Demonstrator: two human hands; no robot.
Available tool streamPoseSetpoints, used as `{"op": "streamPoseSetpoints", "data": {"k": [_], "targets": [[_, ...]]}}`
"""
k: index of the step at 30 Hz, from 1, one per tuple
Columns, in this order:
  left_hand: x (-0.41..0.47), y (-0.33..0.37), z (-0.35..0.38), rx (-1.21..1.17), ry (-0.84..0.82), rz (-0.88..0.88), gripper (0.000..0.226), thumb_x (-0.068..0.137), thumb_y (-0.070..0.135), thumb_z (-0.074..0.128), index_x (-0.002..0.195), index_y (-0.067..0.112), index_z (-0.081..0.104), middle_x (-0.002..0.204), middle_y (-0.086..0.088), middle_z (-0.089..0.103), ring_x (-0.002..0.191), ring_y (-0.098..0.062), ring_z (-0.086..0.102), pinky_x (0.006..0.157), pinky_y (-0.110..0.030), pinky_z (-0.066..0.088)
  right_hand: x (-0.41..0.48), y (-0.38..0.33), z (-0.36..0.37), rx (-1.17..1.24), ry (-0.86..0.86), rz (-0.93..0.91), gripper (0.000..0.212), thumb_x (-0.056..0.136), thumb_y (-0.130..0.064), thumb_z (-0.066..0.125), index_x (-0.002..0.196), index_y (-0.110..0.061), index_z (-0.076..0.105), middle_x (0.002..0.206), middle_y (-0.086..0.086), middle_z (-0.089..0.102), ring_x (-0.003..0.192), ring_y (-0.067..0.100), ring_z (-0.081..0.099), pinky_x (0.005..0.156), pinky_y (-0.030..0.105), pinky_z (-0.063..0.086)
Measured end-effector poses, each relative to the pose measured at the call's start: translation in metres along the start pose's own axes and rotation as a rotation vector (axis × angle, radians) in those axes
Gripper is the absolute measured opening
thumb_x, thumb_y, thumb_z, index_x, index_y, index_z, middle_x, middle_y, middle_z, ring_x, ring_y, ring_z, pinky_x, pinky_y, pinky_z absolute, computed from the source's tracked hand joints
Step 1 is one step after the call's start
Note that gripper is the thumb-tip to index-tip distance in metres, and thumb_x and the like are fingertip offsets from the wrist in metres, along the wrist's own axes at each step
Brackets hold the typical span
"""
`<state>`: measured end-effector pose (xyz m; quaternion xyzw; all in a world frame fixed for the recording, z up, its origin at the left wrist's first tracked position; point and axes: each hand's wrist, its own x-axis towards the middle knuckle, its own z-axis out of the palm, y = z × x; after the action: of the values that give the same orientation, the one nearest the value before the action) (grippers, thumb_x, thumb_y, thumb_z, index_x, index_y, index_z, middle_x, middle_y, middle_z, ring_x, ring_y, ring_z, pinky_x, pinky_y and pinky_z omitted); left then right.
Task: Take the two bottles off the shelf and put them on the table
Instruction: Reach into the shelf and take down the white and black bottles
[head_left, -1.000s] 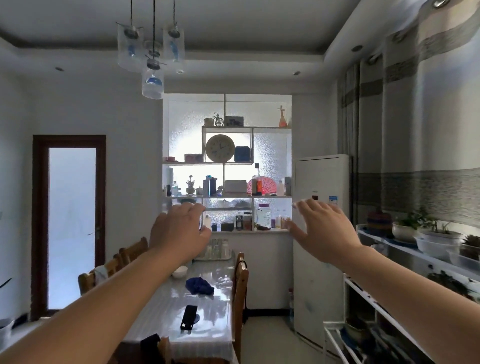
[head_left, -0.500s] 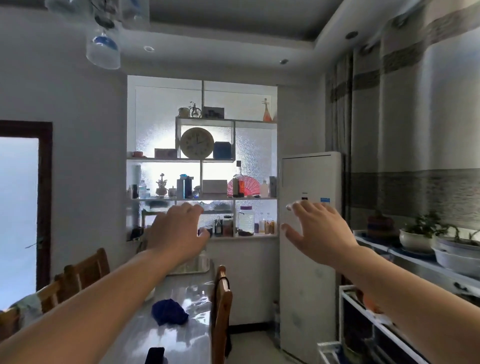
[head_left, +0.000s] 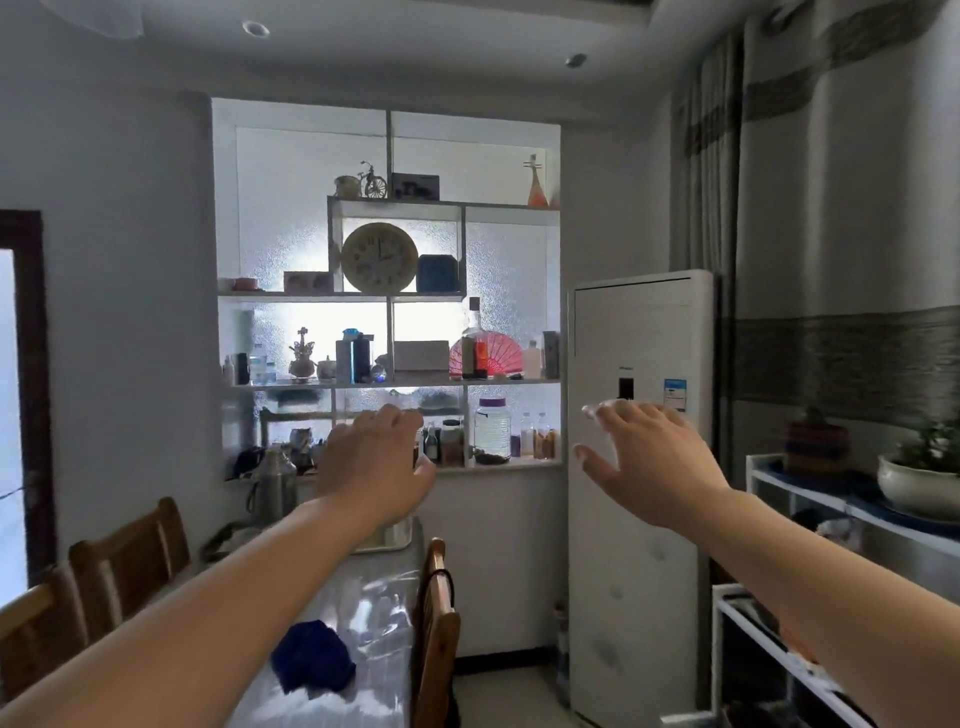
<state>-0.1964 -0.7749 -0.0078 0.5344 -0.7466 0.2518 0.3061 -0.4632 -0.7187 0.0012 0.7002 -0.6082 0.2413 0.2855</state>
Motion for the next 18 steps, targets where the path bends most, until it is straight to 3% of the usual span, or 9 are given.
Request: {"op": "streamPoseSetpoints", "data": {"k": [12, 18], "targets": [[0.149, 0.05, 0.136, 0.027, 0.021, -0.1, 0.044, 0.083, 0.039, 0.045, 0.123, 0.02, 0.047, 0.124, -0.004, 0.053, 0.11, -0.025, 0.049, 0.086, -0.04, 0.039, 0.133, 0.139, 0.112, -0.005, 0.027, -0.063, 0.057, 0.09, -0.054, 0.036, 0.137, -0.022, 0.037, 0.139, 0.001, 0.048, 0.126, 0.022, 0.041, 0.105, 0.038, 0.027], [0.202, 0.059, 0.2, 0.07, 0.014, -0.149, 0.044, 0.082, 0.04, 0.046, 0.121, 0.018, 0.049, 0.124, -0.005, 0.054, 0.11, -0.025, 0.05, 0.089, -0.041, 0.04, 0.185, 0.182, 0.173, 0.118, -0.004, -0.013, 0.06, 0.09, -0.055, 0.036, 0.138, -0.02, 0.036, 0.141, 0.004, 0.046, 0.126, 0.024, 0.042, 0.103, 0.042, 0.031]]}}
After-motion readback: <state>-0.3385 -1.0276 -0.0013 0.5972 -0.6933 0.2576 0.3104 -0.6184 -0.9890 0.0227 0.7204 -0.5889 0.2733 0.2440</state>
